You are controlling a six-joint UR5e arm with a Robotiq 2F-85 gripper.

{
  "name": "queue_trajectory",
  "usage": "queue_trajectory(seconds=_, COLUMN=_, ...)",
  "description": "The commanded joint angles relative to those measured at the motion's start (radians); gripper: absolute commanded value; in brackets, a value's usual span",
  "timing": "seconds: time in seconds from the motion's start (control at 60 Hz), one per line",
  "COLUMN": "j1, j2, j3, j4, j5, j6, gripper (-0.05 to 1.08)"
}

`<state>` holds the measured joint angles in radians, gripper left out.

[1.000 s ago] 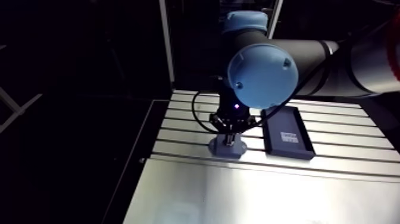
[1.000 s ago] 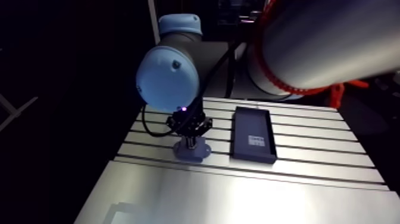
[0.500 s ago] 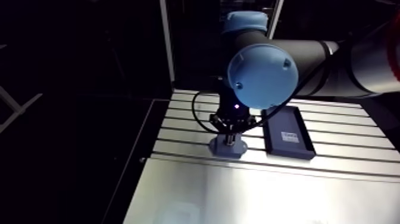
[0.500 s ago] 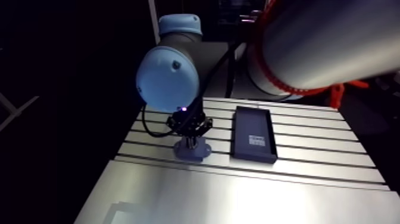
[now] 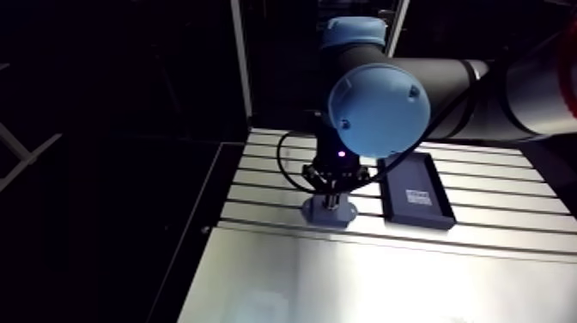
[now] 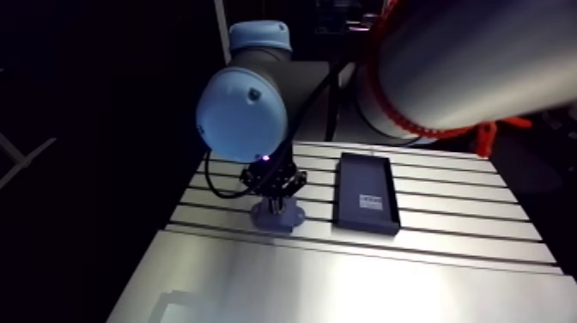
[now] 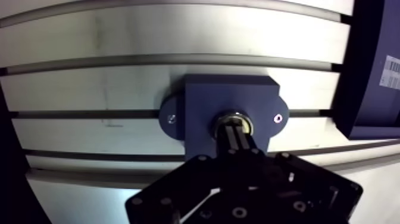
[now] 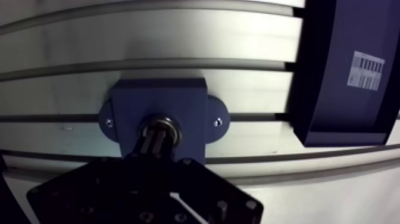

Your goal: Pick up the bearing and press it into the housing until flush.

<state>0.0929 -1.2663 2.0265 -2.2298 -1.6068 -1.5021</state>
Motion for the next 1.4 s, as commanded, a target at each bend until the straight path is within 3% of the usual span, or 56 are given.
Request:
queue_trajectory(seconds=0.017, j1=0.001, j2=0.000, j3=0.001, j4=0.000, j5=-0.001, j6=-0.005, gripper=0.87)
queue_trajectory(seconds=1.4, j1=0.002, j2=0.014, j3=0.004, j4=-0.002, j5=-0.003, j6=-0.017, gripper=0.87)
